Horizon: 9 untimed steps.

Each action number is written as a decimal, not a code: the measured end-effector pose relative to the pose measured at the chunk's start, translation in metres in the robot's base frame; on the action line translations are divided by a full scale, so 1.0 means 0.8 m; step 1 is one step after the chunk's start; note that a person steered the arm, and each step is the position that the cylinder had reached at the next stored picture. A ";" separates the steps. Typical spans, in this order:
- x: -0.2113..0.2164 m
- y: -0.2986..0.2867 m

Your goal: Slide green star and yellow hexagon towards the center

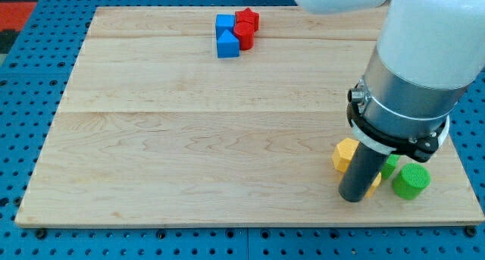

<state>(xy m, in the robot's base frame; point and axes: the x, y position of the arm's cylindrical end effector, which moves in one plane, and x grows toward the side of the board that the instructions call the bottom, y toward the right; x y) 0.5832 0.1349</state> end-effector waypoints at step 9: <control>-0.022 0.146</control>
<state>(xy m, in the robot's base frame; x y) 0.5659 0.2516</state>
